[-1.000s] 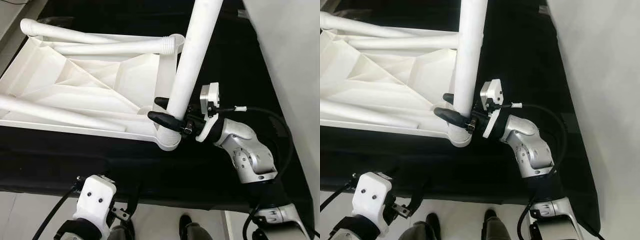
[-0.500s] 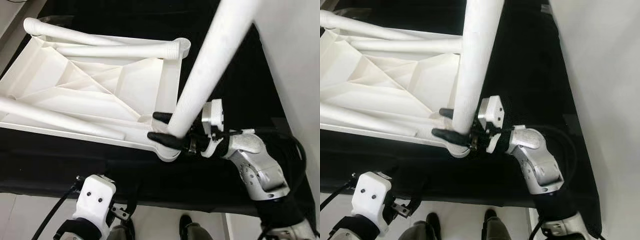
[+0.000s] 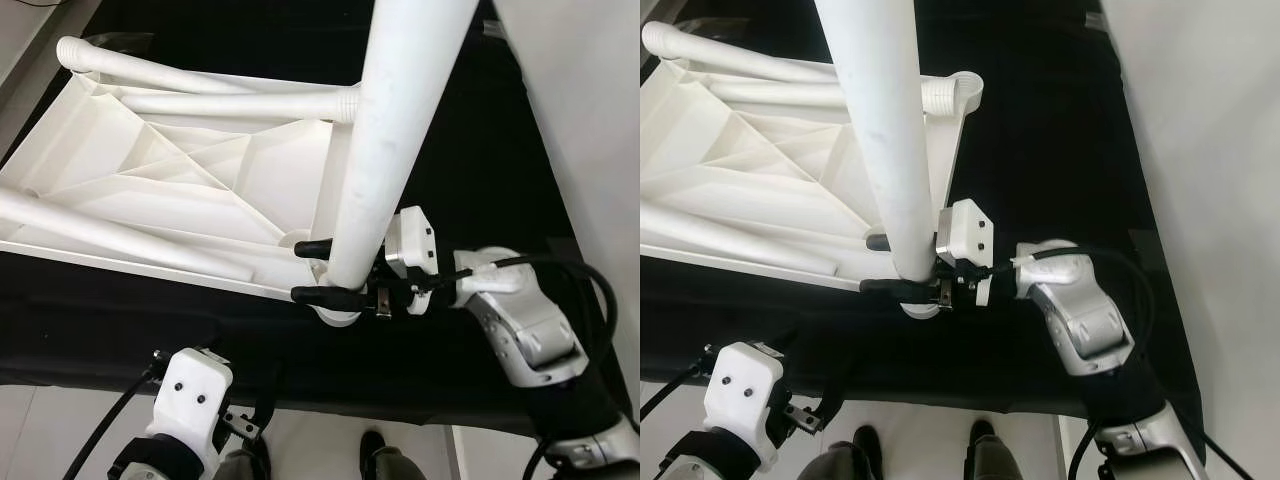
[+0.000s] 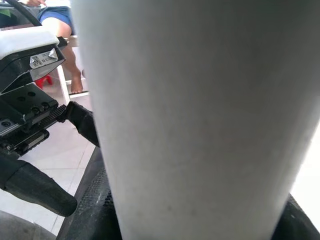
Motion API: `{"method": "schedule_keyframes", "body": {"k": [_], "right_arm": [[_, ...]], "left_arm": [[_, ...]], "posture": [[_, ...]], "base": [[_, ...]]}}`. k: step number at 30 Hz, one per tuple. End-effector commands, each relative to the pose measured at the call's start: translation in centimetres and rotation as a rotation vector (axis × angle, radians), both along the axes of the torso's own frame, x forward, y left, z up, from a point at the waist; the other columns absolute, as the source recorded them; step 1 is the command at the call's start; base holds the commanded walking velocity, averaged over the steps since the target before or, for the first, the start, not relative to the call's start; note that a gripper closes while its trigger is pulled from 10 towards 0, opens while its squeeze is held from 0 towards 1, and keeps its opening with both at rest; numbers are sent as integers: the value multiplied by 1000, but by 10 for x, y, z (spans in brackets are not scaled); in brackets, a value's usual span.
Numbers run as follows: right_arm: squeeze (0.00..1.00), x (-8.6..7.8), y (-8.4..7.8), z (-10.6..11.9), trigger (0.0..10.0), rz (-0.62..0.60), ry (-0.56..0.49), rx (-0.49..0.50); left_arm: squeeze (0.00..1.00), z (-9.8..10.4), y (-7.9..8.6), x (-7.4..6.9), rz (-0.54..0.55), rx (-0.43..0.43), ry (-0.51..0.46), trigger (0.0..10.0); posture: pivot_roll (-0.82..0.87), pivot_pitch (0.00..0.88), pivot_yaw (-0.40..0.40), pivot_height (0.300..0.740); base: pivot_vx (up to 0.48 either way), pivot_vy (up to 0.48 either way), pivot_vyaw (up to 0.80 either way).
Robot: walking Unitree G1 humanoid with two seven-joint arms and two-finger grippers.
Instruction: Building children table
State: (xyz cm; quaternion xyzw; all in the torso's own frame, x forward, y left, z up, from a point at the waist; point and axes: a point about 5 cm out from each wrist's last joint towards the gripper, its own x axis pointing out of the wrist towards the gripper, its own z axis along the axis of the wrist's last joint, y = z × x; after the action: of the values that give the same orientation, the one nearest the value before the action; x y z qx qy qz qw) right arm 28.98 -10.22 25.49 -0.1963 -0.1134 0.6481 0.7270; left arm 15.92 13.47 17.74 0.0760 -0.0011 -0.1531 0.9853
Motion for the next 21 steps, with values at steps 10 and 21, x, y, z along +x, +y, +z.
{"method": "schedule_keyframes", "body": {"k": [10, 21], "right_arm": [[0, 15, -1, -36, 10000, -84, 225, -111], [0, 25, -2, -48, 10000, -322, 256, -42]], "left_arm": [[0, -3, -1, -4, -2, 1, 26, 10000], [0, -3, -1, -4, -3, -2, 28, 10000]], "posture": [[45, 421, -13, 740], [41, 426, -8, 740]], "base": [[0, 0, 0], [0, 0, 0]]}}
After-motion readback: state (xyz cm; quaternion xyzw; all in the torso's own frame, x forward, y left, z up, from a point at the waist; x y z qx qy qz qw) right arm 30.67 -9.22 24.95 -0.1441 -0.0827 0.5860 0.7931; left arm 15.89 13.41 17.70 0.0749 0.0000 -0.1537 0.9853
